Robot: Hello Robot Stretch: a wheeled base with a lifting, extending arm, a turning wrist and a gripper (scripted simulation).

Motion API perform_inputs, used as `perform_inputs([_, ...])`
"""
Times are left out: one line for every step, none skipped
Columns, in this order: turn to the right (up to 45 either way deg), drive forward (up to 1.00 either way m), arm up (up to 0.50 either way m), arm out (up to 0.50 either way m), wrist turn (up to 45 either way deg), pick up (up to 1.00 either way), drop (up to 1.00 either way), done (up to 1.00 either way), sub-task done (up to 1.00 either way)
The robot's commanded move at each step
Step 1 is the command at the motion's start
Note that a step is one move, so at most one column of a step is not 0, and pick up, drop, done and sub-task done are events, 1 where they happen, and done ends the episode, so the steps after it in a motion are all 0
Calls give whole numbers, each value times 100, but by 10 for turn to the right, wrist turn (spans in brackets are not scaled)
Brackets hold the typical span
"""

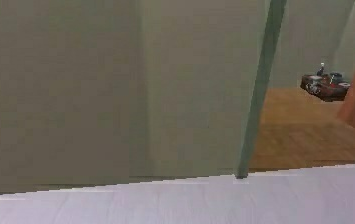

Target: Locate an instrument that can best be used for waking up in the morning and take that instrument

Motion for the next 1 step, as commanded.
perform_inputs([30,0,0,0,0,0,0,0,0])
